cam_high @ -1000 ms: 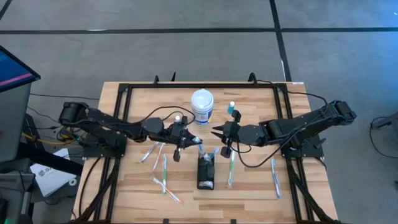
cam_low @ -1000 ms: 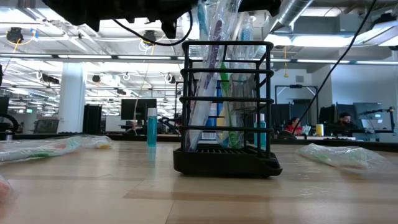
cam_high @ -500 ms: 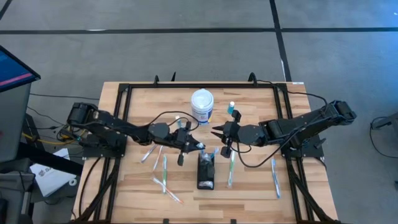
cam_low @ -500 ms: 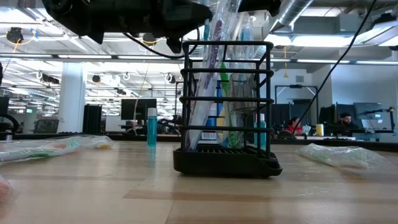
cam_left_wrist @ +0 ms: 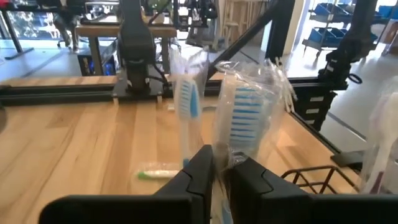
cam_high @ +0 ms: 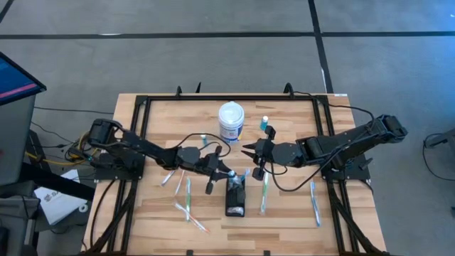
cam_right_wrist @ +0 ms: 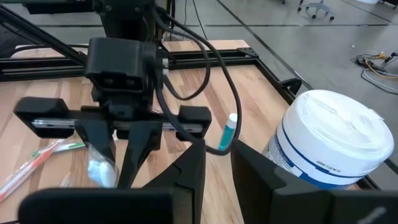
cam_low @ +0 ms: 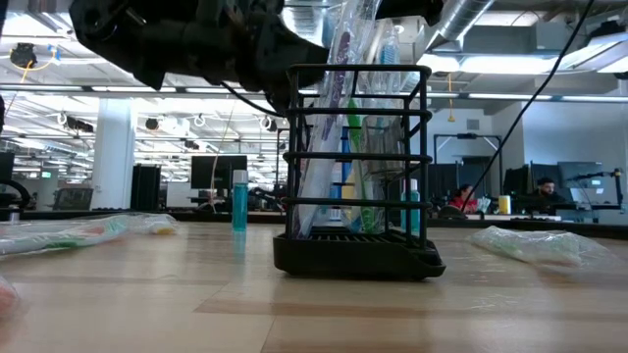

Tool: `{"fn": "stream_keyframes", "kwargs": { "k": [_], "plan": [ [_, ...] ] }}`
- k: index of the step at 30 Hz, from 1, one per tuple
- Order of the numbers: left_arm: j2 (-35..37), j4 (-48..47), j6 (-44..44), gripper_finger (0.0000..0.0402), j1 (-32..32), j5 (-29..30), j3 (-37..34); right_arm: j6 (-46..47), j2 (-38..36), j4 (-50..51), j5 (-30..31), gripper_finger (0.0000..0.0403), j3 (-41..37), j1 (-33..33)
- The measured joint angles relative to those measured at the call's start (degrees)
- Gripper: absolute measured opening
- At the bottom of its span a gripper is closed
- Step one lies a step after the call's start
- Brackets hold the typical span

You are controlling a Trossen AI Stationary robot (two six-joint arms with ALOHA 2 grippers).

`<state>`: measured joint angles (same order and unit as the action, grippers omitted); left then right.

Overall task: Pick & Place toothbrushing station
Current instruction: Put the top blue toothbrush into the black mesh organizer

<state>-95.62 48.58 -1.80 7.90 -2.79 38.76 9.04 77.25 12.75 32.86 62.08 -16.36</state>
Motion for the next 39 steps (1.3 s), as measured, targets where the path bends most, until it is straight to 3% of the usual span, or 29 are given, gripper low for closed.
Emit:
{"fn": "stream_keyframes", "kwargs": {
  "k": [18,39],
  "plan": [
    [-0.23,-0.67,0.06,0.0049,-0.22,0.00,0.00,0.00,0.00,0.00,0.00,0.0067,0.00,0.00],
    [-0.06,-2.75,0.74,0.0140,-0.40,0.31,0.00,0.00,0.00,0.00,-0.04,0.0067,0.00,0.00]
  ]
}}
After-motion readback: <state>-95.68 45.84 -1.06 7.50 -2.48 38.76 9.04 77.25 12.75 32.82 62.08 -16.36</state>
